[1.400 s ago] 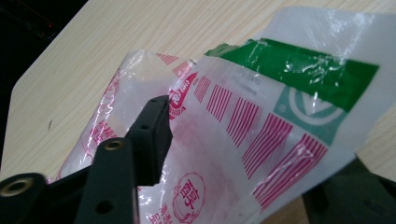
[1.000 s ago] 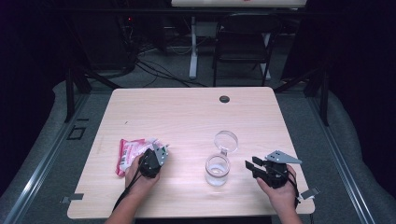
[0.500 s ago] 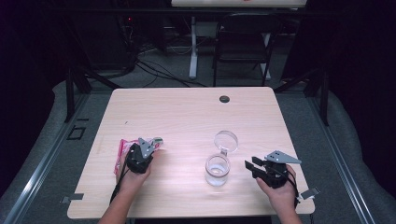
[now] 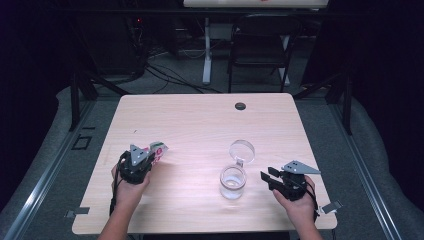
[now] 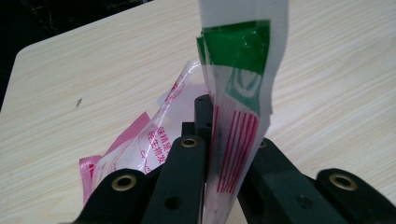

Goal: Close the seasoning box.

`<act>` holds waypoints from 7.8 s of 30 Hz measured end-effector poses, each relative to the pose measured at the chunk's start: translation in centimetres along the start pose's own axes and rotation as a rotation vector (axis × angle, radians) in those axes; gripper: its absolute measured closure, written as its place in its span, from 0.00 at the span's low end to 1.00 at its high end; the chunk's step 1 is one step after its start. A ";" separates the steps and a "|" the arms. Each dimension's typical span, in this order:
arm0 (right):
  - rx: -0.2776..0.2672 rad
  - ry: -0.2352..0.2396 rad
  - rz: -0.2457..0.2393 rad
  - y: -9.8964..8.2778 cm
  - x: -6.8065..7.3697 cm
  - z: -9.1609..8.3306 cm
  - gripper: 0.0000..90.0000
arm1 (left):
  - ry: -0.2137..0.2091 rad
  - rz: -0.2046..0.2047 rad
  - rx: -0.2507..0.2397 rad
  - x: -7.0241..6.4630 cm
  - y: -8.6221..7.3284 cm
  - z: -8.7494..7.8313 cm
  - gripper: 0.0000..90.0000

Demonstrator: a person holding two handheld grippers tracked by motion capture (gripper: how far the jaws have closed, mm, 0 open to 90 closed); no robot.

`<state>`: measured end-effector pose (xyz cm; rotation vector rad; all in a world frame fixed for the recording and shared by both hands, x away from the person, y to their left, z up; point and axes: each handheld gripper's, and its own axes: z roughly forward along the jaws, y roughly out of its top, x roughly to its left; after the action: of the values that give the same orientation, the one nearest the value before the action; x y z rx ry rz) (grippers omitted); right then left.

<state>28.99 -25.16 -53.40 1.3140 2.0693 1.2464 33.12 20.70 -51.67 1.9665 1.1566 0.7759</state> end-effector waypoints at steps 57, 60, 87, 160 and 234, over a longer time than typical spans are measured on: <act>0.003 0.011 -0.012 0.2 0.3 0.6 0.68 | 0.076 -0.155 -0.109 5.4 0.1 -4.2 1.00; 0.003 0.009 -0.013 0.2 0.3 0.5 0.68 | 0.090 -0.151 -0.112 5.5 0.2 -4.3 1.00; -0.004 -0.035 0.003 -0.8 -0.3 -1.1 0.68 | 0.126 -0.168 -0.181 6.9 2.5 -6.8 1.00; -0.174 0.104 -0.178 3.6 4.0 -3.6 0.62 | -0.462 0.160 -0.106 -10.0 2.8 -4.7 0.99; 0.050 0.439 -0.403 6.4 12.9 4.1 1.00 | -0.360 0.038 -0.113 -10.6 -1.5 -5.5 0.34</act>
<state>28.90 -10.98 -48.57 0.6191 2.5128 1.3851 23.66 13.21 -51.26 1.9389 0.8453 0.4679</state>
